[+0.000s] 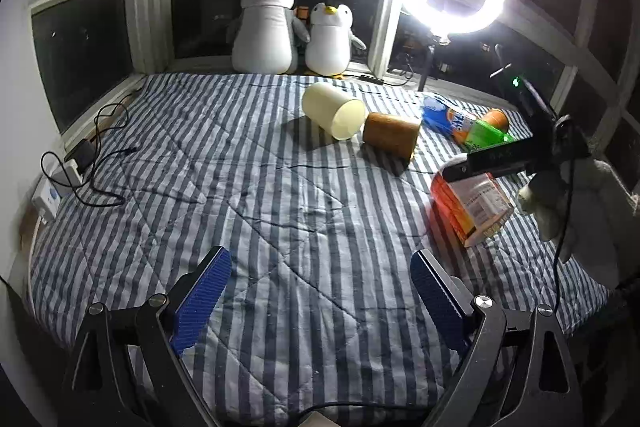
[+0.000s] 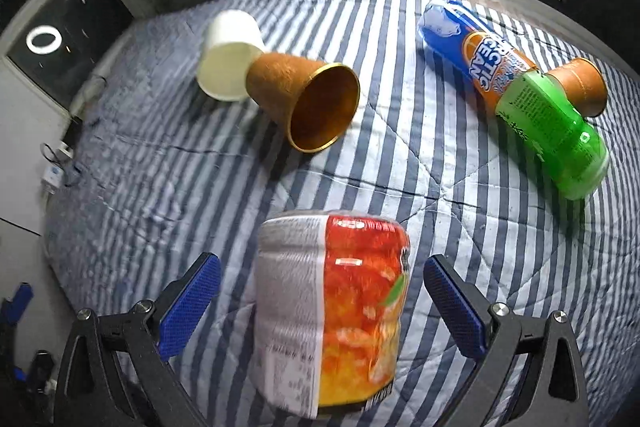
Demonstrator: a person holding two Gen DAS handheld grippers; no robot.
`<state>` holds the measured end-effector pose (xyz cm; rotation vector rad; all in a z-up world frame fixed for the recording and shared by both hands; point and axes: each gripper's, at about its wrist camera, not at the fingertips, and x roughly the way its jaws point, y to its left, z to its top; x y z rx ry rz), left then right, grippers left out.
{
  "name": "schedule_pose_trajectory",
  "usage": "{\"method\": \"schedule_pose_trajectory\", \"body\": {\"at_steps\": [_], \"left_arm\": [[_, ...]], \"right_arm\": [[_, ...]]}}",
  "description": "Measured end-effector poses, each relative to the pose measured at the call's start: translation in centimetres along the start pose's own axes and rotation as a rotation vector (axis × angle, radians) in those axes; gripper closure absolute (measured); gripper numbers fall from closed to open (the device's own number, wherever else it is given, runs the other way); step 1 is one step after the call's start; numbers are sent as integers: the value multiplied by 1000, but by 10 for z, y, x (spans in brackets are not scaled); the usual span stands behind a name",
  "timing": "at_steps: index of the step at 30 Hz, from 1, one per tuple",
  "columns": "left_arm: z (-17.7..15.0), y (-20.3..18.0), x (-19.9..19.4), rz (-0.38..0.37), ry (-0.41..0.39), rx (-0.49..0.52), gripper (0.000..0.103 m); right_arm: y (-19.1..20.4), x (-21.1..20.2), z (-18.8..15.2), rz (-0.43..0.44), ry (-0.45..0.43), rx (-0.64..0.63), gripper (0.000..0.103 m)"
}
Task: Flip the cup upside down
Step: 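Rotate the clear cup in the right tool until its lid faces up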
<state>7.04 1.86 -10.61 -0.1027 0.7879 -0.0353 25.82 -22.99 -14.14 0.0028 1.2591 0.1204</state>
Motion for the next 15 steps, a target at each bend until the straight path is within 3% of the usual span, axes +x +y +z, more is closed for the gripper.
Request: {"method": "schedule_pose_trajectory", "body": {"at_steps": [9, 15], "left_arm": [[2, 12, 4, -1, 4, -28, 10], [3, 12, 6, -2, 5, -31, 10]], "right_arm": [[2, 17, 12, -40, 63, -6, 4], [-7, 19, 14, -12, 72, 34, 18]]}}
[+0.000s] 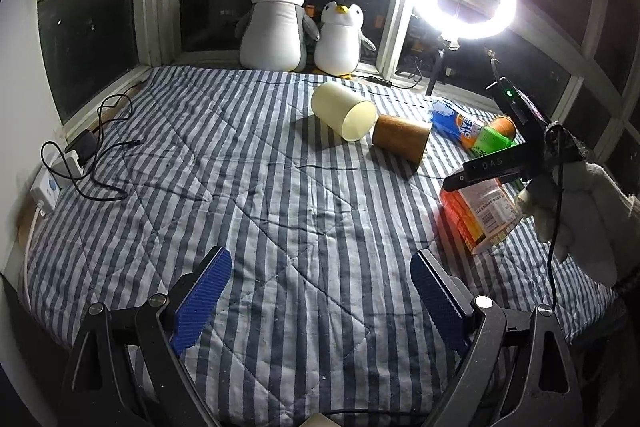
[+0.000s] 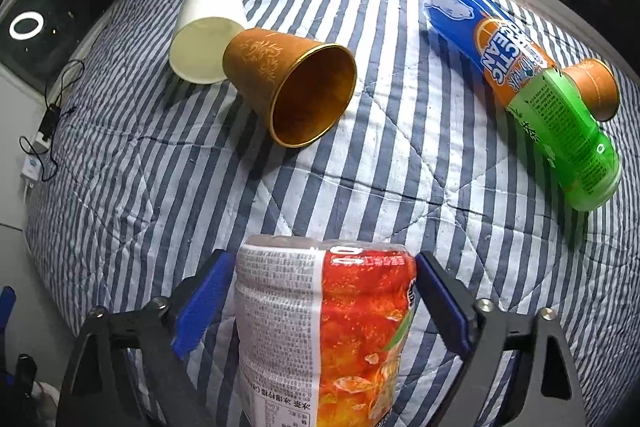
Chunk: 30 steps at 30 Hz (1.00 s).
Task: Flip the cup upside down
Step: 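Rotate the clear cup in the right tool until its lid faces up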
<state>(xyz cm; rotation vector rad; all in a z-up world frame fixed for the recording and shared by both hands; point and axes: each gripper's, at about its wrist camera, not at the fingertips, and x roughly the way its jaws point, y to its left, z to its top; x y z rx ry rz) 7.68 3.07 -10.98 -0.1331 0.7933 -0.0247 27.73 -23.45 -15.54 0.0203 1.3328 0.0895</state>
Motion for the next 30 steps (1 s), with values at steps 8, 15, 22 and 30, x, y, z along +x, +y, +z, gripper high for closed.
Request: {"method": "schedule_pose_trajectory", "body": {"at_steps": [8, 15, 22, 30], "left_arm": [[2, -7, 2, -7, -2, 10, 10], [4, -17, 3, -29, -1, 26, 10], [3, -25, 6, -36, 7, 33, 10], [2, -30, 4, -41, 3, 41, 10]], "right_arm": [[-6, -20, -9, 28, -60, 13, 18], [-16, -51, -29, 36, -199, 43, 18], [-11, -62, -51, -27, -348, 24, 18], [4, -75, -76, -103, -524, -11, 18]]}}
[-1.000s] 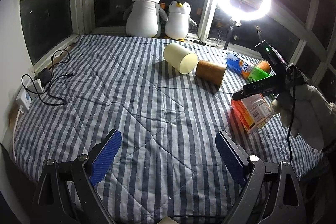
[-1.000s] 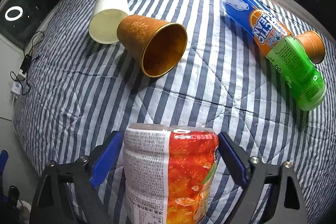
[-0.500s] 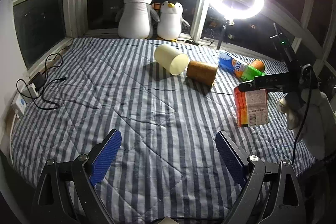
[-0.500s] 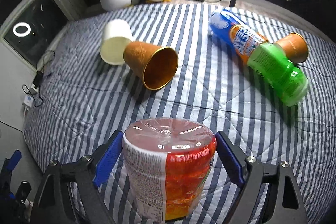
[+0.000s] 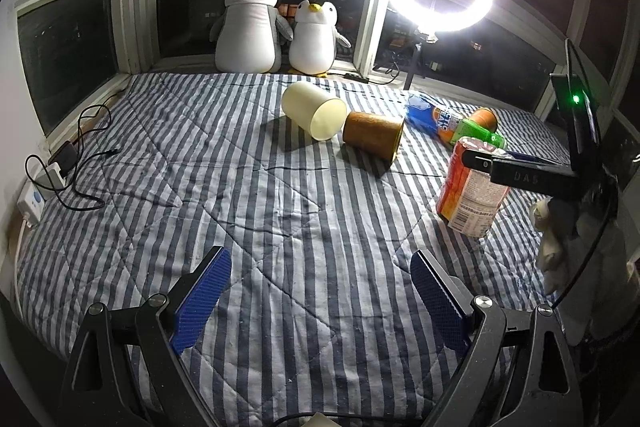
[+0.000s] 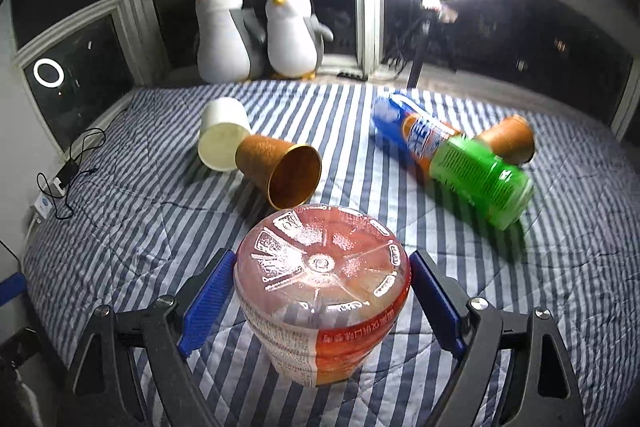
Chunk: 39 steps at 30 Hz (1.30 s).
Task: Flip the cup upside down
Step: 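Rotate the clear cup in the right tool until its lid faces up, then lower the cup upright onto the bed and open the right tool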
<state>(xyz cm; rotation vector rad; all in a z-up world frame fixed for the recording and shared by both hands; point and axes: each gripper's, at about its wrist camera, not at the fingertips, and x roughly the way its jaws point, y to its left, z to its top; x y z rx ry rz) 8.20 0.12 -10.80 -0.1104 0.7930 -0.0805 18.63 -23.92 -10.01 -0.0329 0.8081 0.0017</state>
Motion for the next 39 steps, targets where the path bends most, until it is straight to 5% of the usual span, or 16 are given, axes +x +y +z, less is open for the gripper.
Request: {"method": "schedule_pose_trajectory", "body": {"at_steps": [14, 39], "left_arm": [[0, -7, -3, -3, -8, 8, 10], [6, -16, -6, -2, -37, 45, 10]], "right_arm": [[19, -6, -16, -76, -122, -27, 18], [26, -17, -49, -76, -96, -30, 17]]}}
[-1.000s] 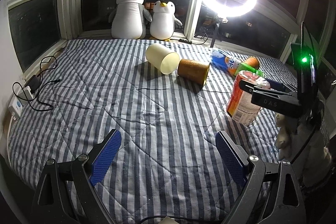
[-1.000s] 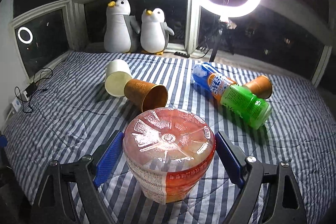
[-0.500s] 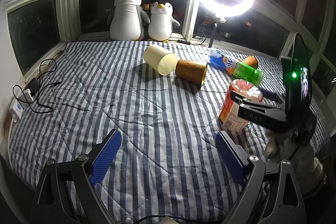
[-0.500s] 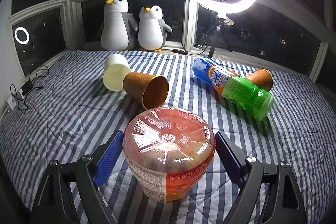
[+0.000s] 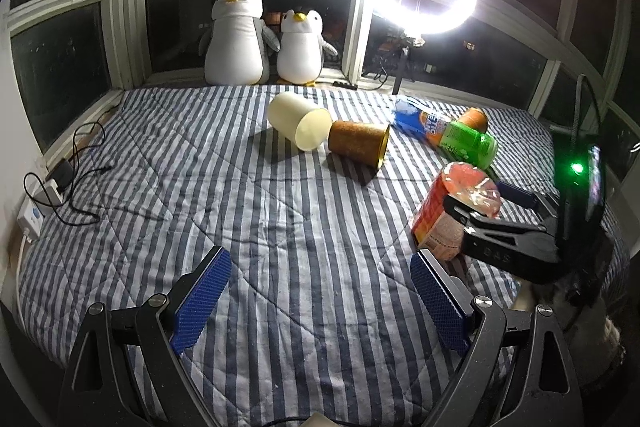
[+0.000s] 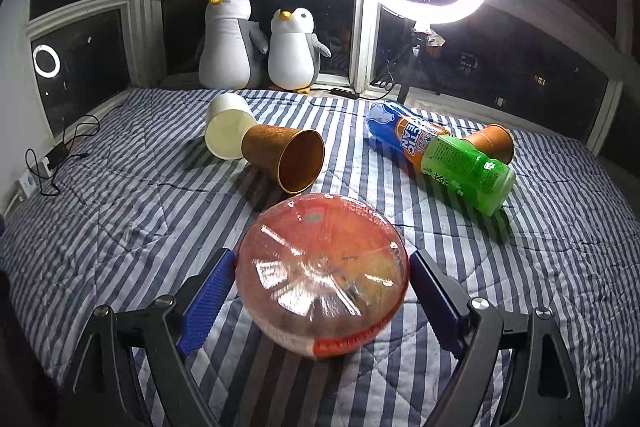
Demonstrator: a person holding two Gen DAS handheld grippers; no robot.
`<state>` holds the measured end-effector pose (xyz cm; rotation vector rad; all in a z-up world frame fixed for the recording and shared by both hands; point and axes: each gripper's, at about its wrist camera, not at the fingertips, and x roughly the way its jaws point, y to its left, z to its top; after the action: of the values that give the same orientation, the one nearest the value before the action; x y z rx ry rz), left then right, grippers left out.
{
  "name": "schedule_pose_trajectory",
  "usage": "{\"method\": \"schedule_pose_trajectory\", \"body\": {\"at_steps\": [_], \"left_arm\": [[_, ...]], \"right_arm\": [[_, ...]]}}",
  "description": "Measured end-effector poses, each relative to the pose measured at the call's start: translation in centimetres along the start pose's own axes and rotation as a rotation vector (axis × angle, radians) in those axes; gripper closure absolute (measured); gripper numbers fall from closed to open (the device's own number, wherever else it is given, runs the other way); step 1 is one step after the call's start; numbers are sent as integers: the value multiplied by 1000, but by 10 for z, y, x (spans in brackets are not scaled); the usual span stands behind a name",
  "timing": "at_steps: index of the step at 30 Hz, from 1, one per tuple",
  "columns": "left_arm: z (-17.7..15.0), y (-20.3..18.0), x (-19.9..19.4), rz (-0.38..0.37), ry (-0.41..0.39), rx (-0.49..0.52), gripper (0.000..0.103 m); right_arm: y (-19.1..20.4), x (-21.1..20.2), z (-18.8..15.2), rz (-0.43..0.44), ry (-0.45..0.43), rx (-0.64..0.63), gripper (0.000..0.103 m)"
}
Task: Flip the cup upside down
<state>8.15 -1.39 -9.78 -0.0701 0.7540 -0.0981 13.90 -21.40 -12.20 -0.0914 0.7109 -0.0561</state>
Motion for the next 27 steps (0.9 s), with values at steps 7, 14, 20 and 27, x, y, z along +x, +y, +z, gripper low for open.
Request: {"method": "schedule_pose_trajectory", "body": {"at_steps": [7, 14, 20, 27], "left_arm": [[19, -1, -10, 29, -90, 11, 10], [40, -2, -33, 60, -220, 18, 10], [46, -4, -60, 83, -341, 18, 10], [43, -6, -99, 114, -502, 35, 2]], "right_arm": [[1, -44, 0, -4, -81, 10, 15], [6, -101, -2, -5, -191, 59, 14], [9, -141, -7, -21, -298, 111, 11], [12, -172, -8, -52, -389, 140, 8]]}}
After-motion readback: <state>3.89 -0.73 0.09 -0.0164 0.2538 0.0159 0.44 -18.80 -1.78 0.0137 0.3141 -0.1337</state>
